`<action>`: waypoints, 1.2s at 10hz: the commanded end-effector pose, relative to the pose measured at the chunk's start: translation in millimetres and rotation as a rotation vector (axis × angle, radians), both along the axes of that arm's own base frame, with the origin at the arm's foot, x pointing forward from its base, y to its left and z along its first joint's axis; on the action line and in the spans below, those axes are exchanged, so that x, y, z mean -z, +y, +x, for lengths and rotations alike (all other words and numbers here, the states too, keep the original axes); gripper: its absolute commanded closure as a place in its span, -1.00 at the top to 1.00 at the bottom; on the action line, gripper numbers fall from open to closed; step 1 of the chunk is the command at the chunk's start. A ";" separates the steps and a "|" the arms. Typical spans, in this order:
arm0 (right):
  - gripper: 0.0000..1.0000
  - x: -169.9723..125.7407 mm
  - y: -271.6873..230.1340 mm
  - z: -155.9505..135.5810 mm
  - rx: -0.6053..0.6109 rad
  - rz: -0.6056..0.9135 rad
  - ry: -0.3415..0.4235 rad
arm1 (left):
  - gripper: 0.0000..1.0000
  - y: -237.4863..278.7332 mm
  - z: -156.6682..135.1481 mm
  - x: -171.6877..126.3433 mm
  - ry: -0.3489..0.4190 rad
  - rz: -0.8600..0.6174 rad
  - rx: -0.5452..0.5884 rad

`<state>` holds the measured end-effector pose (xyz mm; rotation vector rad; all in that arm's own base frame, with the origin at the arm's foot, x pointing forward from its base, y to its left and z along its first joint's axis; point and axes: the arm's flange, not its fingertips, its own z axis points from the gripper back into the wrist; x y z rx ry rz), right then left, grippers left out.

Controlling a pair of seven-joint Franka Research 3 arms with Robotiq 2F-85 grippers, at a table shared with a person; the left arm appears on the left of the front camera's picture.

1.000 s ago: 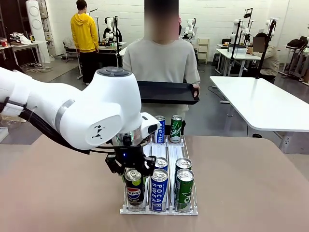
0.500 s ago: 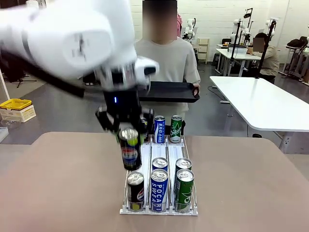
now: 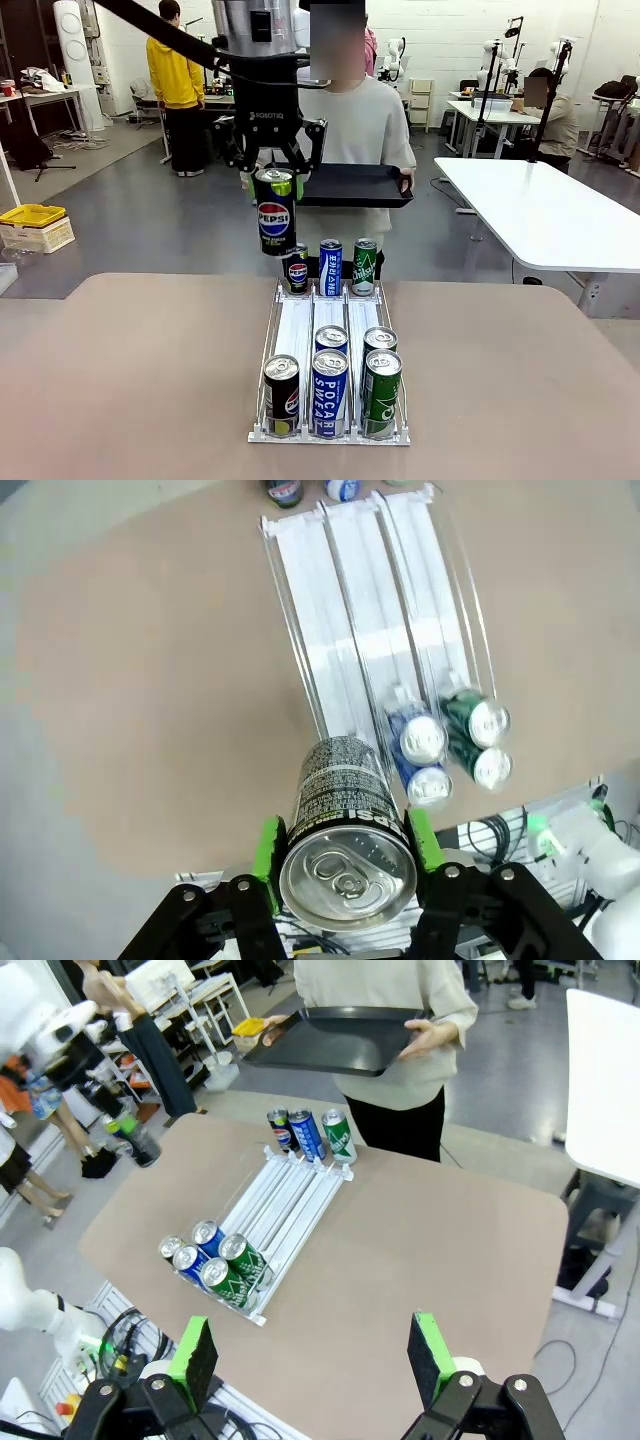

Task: Retrieve and hand over the desired beverage to the person.
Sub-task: Pick up a can of the same type that the person held from the Automatic Can Dispenser.

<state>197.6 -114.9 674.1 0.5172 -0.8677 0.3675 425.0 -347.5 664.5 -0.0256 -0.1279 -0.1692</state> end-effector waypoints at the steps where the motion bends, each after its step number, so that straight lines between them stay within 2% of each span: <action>1: 1.00 1.0 1.6 0.6 -0.012 0.007 -0.001 | -1.00 -17.1 45.3 -11.6 0.003 0.033 0.004; 3: 1.00 1.0 1.6 0.6 -0.012 0.007 -0.001 | -1.00 -17.0 58.2 -11.3 -0.047 0.036 0.002; 4: 1.00 1.0 1.6 0.6 -0.012 0.007 -0.001 | -1.00 -5.4 50.9 11.8 0.003 0.017 -0.006; 12: 1.00 1.0 1.6 0.6 -0.012 0.007 -0.001 | -1.00 -5.4 50.9 11.8 0.003 0.017 -0.006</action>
